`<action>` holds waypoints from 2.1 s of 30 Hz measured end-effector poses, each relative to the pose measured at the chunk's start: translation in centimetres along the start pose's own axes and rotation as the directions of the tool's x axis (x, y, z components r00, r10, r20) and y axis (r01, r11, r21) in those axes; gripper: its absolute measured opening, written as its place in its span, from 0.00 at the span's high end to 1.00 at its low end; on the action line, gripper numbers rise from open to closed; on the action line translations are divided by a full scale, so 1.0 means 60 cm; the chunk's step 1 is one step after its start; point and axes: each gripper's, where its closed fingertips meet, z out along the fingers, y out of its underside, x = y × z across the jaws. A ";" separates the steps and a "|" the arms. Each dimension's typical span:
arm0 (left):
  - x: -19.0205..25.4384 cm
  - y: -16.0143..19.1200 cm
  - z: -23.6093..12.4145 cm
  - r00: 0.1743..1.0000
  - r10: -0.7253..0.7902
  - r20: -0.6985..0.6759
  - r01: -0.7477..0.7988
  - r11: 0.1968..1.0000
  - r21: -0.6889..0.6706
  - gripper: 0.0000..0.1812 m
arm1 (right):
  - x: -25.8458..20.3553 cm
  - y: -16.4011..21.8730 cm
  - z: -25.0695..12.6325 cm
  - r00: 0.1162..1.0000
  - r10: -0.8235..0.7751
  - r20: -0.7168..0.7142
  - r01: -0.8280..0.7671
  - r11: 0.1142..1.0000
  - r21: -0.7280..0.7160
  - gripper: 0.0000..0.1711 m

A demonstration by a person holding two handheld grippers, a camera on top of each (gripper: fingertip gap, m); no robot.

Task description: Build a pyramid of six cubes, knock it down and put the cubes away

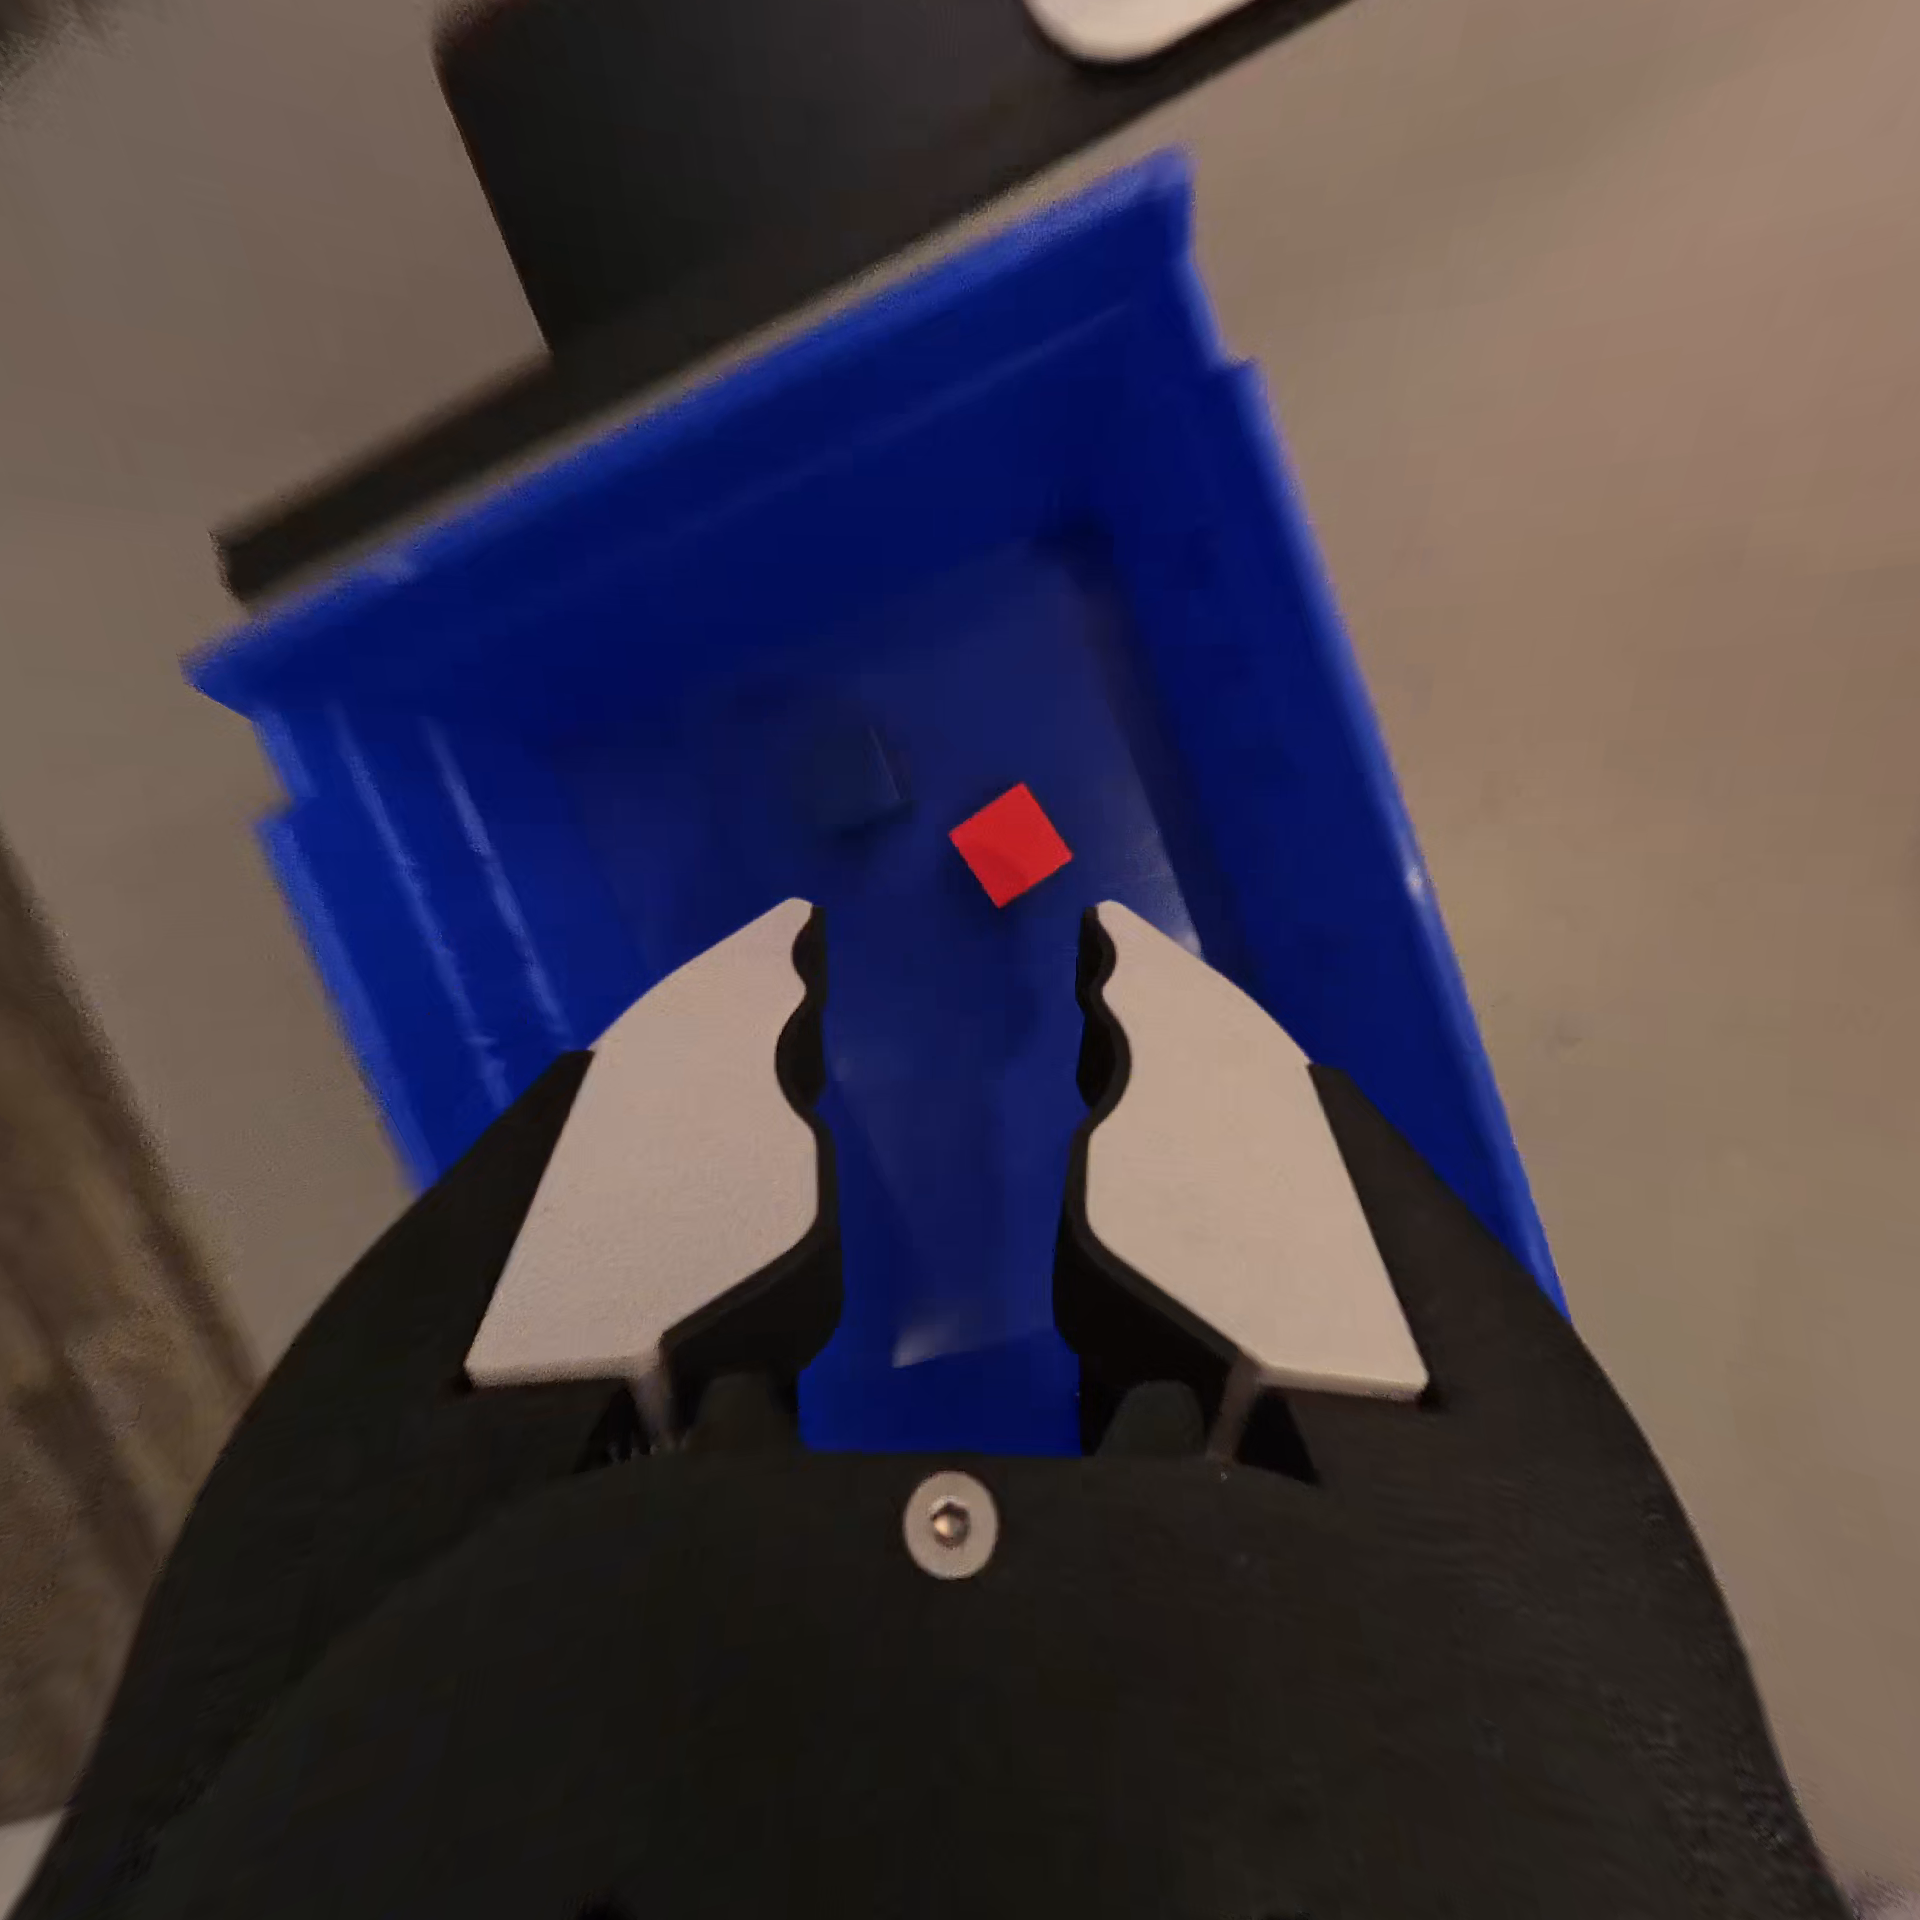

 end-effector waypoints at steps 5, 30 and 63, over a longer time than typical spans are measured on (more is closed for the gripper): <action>0.021 0.039 0.078 0.975 -0.200 -0.092 0.191 0.977 -0.096 0.70 | -0.001 0.006 0.003 1.000 0.003 0.000 -0.003 1.000 -0.014 0.77; 0.013 0.050 0.149 0.970 -0.240 0.034 0.241 0.943 -0.230 0.82 | 0.006 0.013 -0.002 1.000 0.024 0.005 -0.024 1.000 -0.007 0.77; 0.464 0.005 -0.001 0.333 0.884 -0.328 -0.855 0.430 0.292 0.84 | 0.004 0.015 0.000 1.000 0.022 0.013 -0.021 1.000 -0.017 0.77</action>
